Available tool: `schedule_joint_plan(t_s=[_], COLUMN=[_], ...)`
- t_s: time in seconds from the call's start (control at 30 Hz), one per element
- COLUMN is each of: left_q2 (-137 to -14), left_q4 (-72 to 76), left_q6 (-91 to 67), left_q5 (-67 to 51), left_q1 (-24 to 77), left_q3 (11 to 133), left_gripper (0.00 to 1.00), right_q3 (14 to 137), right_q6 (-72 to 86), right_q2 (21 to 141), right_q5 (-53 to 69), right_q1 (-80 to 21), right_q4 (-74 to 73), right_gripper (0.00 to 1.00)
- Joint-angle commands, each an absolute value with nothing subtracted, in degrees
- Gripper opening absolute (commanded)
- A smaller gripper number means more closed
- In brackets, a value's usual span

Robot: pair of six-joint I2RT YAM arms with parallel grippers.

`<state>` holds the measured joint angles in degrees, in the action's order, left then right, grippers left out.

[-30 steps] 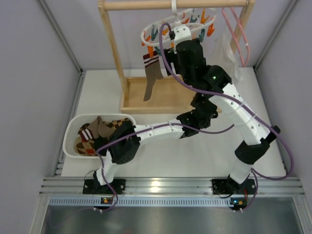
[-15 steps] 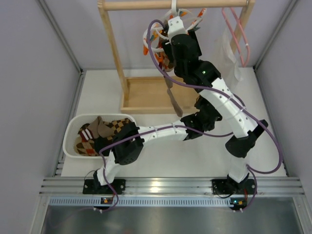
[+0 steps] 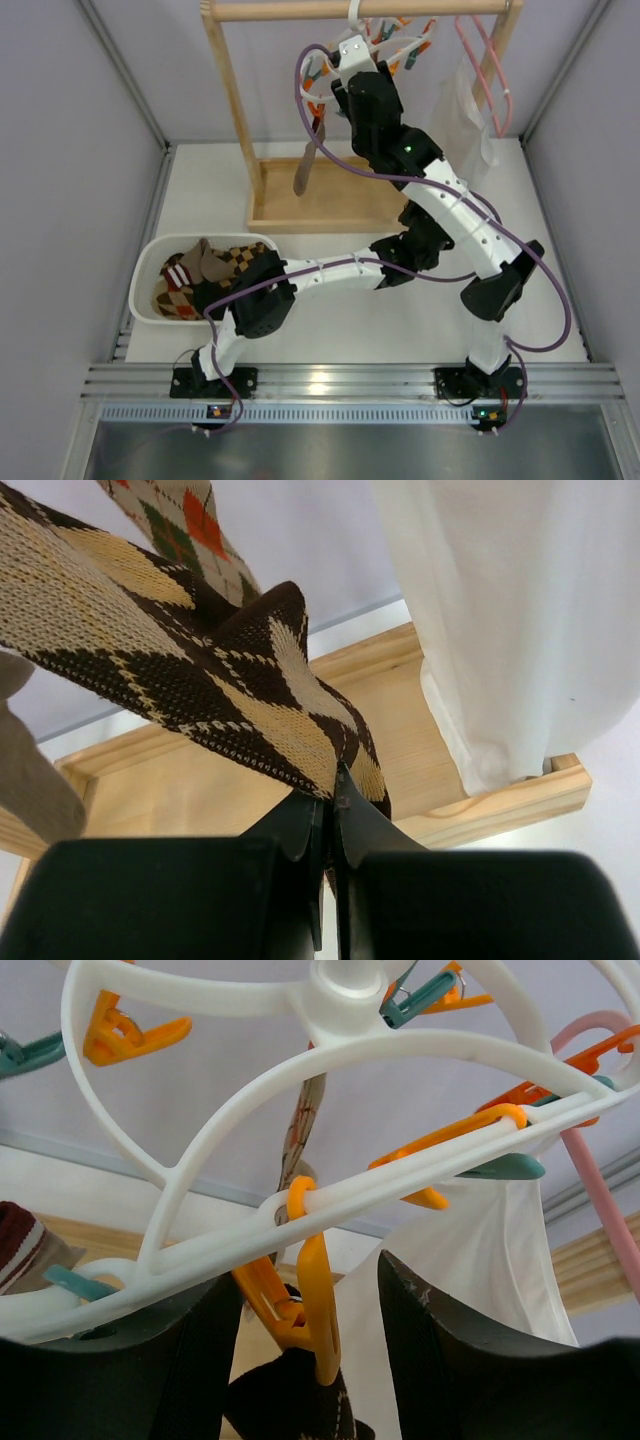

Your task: Remove the socks clipped to the hanger

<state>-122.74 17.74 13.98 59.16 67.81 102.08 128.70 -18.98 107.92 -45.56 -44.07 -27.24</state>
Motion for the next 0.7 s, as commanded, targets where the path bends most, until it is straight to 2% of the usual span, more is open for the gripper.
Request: schedule_joint_plan(t_s=[0.0,0.13,0.23,0.33,0.37,0.4,0.6,0.63,0.67], left_q2=[-119.7,-119.4,-119.4,-119.4,-119.4,-119.4,-117.3,-116.9,-116.4], left_q4=[18.0,18.0,18.0,18.1,18.0,18.0,18.0,18.0,17.9], left_q6=[12.6,12.4,12.3,12.3,12.3,12.1,10.4,10.0,9.8], left_q5=[57.7,57.6,57.6,57.5,57.6,57.6,57.0,56.9,56.9], left_q1=[68.3,68.3,68.3,68.2,68.2,68.2,67.9,67.9,67.9], left_q3=[101.2,101.0,101.0,101.1,101.1,101.1,98.8,98.4,97.9], left_gripper=[0.0,0.0,0.0,0.0,0.0,0.0,0.0,0.0,0.0], right_q3=[128.5,128.3,127.7,127.5,127.5,127.4,126.1,125.7,125.5], right_q6=[-19.9,-19.7,-19.6,-19.2,-19.0,-18.7,-17.1,-16.8,-16.0], right_q2=[105.9,105.8,105.6,105.3,105.1,105.0,103.4,102.9,102.7], right_q5=[-45.3,-45.3,-45.3,-44.6,-44.4,-44.1,-42.3,-42.1,-41.4], right_q1=[-43.2,-43.2,-43.3,-43.3,-43.3,-43.3,-43.4,-43.4,-43.4], right_q4=[-21.5,-21.5,-21.1,-21.3,-21.3,-21.4,-21.4,-21.6,-21.7], right_gripper=[0.53,0.48,0.41,0.27,0.17,0.15,0.15,0.17,0.29])
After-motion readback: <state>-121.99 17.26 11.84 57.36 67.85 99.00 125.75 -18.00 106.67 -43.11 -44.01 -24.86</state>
